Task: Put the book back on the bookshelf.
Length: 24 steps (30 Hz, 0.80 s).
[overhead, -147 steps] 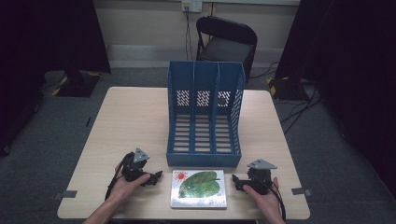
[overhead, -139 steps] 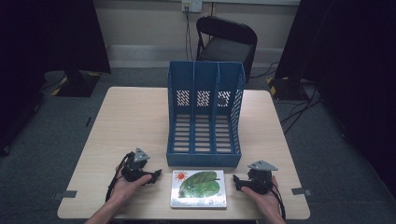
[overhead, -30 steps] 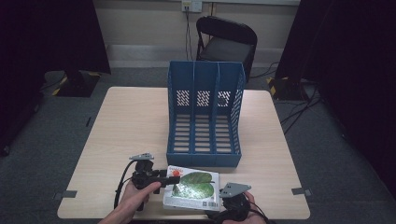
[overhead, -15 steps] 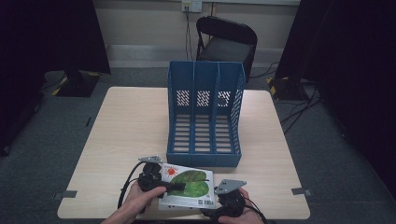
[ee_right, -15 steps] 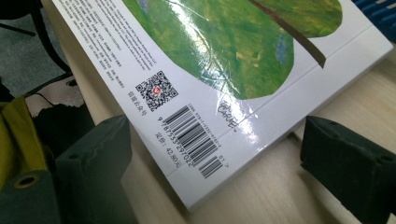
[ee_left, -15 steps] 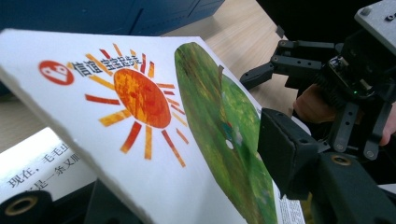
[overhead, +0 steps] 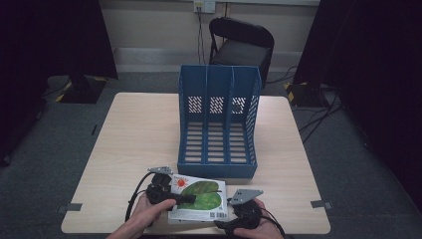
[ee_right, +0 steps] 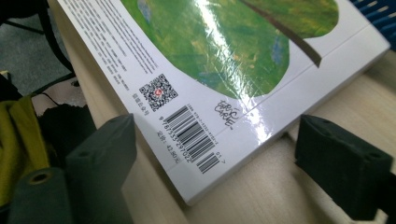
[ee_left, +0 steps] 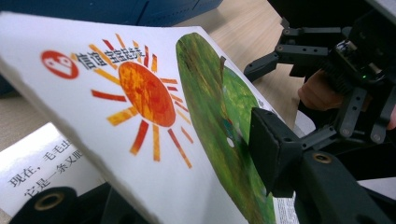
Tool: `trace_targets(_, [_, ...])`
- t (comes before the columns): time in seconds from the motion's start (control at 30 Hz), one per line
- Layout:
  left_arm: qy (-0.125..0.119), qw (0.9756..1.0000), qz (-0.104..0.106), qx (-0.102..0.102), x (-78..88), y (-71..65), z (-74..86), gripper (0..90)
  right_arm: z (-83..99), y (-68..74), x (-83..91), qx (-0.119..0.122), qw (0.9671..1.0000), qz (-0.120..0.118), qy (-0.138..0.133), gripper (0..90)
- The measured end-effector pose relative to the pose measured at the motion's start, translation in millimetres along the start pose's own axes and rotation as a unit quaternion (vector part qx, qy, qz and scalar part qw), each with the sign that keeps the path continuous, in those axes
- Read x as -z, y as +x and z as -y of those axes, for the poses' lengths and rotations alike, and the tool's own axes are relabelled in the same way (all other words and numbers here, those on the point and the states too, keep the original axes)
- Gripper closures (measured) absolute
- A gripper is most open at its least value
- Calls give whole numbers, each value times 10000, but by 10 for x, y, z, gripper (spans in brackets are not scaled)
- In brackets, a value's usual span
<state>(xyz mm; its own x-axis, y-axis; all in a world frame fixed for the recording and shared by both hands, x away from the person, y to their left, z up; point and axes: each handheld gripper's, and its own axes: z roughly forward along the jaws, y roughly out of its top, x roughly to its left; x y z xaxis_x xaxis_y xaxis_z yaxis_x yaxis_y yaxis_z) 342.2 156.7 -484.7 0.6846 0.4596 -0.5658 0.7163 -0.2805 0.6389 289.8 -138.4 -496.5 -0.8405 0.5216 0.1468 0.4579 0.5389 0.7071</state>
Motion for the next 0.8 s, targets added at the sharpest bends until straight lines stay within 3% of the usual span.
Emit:
trace_targets(0.1, [-6, 10000, 17, -57, 5, -14, 2, 584, -4, -9, 51, -46, 9999, 15, -145, 161])
trace_targets(0.3, [-40, 9984, -17, -561, 7, -122, -19, 591, -21, -99, 79, -266, 9992, 91, -282, 154])
trace_targets(0.5, [-29, 9975, 89, -707, -10, -154, -15, 609, -33, -196, 98, -459, 9982, 176, -353, 147])
trace_targets(0.8, [-20, 9920, 195, -1246, -8, -299, -11, 660, -20, -281, 107, -902, 9946, -120, -493, 112])
